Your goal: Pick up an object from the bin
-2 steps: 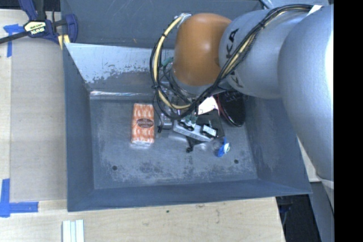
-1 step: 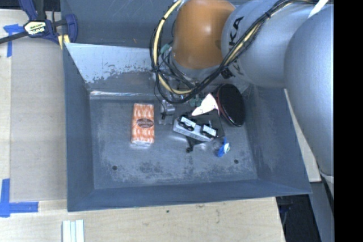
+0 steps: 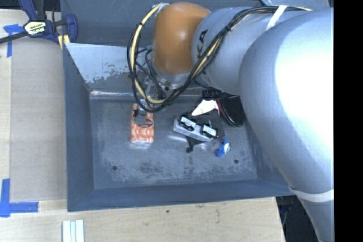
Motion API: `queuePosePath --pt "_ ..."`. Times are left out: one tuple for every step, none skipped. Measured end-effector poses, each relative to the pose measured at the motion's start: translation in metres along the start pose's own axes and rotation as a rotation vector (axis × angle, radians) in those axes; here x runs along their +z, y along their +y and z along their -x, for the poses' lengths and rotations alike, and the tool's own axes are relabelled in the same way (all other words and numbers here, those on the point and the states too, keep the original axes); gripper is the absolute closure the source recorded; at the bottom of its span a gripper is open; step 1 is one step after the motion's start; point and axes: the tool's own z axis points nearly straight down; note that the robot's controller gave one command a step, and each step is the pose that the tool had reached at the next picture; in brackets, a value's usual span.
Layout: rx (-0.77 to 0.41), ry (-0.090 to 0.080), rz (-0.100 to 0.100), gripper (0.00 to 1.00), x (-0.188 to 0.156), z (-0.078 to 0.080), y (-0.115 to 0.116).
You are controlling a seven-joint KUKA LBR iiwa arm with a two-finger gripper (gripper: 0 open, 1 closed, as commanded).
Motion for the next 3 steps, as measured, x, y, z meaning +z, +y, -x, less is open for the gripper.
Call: queuePosePath --pt "-0.176 -0.008 0.002 0.0 0.019 -0.006 0.01" --pt "-0.045 -0.007 0.003 1.0 0.025 0.01 -0.043" --pt "-0.045 -0.007 0.003 1.0 0.025 0.01 -0.043"
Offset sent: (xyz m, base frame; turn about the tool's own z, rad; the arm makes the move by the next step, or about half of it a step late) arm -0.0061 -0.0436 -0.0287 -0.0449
